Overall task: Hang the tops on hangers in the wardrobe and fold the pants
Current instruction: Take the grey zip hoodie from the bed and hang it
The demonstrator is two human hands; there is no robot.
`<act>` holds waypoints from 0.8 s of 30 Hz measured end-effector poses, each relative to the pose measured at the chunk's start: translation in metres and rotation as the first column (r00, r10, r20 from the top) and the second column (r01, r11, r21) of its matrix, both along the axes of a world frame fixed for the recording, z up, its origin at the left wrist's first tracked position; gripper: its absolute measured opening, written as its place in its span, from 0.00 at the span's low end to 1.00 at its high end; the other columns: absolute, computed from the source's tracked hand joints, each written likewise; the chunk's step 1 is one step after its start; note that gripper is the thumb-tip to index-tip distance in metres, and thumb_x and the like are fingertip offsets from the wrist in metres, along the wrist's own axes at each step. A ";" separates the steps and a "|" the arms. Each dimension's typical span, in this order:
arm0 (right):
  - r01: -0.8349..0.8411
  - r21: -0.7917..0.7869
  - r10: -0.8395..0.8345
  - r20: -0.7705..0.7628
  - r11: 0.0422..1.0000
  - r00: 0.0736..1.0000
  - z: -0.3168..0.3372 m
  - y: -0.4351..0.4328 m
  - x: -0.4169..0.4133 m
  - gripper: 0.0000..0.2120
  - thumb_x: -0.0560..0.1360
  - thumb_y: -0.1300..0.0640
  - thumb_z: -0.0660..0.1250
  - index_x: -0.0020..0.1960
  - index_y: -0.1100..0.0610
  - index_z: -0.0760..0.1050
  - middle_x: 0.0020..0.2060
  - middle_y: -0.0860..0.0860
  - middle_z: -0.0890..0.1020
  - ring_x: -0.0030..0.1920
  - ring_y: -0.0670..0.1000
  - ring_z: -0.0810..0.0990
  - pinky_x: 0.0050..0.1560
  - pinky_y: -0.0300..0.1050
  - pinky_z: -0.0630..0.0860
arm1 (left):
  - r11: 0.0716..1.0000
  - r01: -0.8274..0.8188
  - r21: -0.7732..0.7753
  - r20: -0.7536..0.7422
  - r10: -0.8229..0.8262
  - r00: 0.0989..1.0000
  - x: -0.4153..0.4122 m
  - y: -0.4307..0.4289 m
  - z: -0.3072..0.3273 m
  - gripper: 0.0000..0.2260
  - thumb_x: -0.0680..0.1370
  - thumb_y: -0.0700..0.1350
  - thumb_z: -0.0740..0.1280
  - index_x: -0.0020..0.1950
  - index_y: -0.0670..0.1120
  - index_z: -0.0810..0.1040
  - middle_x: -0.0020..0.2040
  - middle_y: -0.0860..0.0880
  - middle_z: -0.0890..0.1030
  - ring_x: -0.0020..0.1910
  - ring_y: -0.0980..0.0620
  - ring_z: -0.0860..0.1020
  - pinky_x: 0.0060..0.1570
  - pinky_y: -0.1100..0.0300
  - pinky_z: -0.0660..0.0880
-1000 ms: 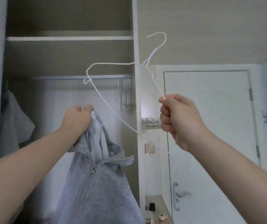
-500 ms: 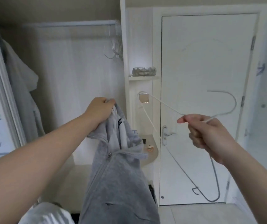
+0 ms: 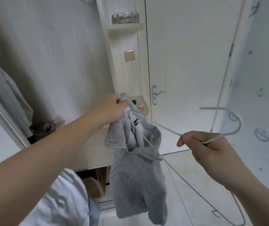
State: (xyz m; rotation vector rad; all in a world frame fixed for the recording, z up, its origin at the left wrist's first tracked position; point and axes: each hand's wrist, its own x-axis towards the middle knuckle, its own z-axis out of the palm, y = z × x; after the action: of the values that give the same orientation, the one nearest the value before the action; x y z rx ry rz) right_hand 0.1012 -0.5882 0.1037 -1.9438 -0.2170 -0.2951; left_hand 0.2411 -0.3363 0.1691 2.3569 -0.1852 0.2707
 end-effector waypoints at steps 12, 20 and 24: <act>0.005 0.033 0.002 -0.215 0.999 0.977 -0.040 0.042 0.019 0.14 0.81 0.60 0.64 0.40 0.66 0.80 0.24 0.53 0.74 0.26 0.45 0.69 0.30 0.36 0.65 | 0.935 0.355 -0.005 -0.017 -0.355 0.935 -0.056 -0.054 -0.040 0.10 0.75 0.48 0.72 0.37 0.51 0.75 0.30 0.57 0.76 0.30 0.61 0.73 0.37 0.58 0.70; 0.025 0.310 -0.027 0.003 0.950 1.000 -0.056 0.037 0.000 0.16 0.81 0.64 0.62 0.34 0.64 0.73 0.21 0.44 0.67 0.24 0.42 0.63 0.26 0.34 0.61 | 0.891 0.452 0.038 -0.113 -0.446 0.888 -0.077 -0.050 -0.058 0.07 0.74 0.49 0.72 0.40 0.48 0.76 0.29 0.58 0.73 0.29 0.61 0.71 0.30 0.64 0.68; -0.015 0.284 0.037 -0.071 0.959 0.997 -0.065 0.048 0.001 0.20 0.80 0.66 0.63 0.30 0.58 0.70 0.24 0.49 0.65 0.26 0.47 0.62 0.28 0.41 0.59 | 0.873 0.411 0.262 0.044 -0.436 0.899 -0.086 -0.054 -0.061 0.07 0.73 0.48 0.70 0.40 0.48 0.75 0.33 0.56 0.74 0.33 0.58 0.71 0.31 0.62 0.64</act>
State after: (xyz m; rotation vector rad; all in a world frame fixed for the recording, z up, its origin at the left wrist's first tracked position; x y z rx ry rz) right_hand 0.1026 -0.5406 0.0387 -1.6636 -0.1418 -0.2218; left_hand 0.1555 -0.3906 0.1085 2.4688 -0.8191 0.1574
